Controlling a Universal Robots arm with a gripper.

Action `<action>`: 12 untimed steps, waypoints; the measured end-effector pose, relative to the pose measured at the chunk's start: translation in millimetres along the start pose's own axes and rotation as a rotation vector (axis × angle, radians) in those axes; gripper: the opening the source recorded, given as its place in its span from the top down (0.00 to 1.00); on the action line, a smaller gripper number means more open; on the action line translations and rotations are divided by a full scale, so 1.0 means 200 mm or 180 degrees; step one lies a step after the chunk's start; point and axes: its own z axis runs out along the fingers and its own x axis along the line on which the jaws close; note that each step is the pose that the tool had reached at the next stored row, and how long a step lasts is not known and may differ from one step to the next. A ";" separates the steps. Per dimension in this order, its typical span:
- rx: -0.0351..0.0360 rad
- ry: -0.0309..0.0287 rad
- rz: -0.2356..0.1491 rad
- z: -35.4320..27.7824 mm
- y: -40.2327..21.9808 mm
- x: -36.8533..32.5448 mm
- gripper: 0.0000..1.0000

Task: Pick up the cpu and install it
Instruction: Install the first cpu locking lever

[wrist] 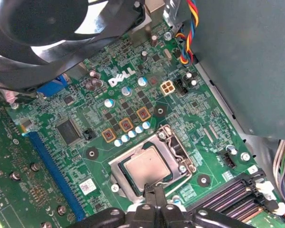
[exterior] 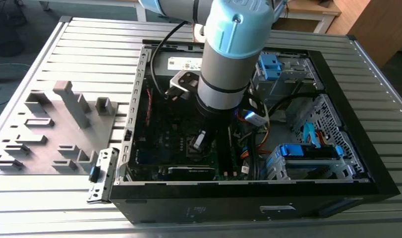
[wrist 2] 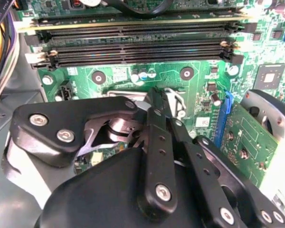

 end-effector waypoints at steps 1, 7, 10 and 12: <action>-0.0014 0.0000 0.0000 0.000 -0.003 0.002 0.88; -0.0061 0.0010 0.0004 0.000 -0.039 0.021 0.88; -0.0065 0.0013 0.0003 0.000 -0.041 0.020 0.88; -0.0083 0.0025 0.0003 0.000 -0.046 0.016 0.88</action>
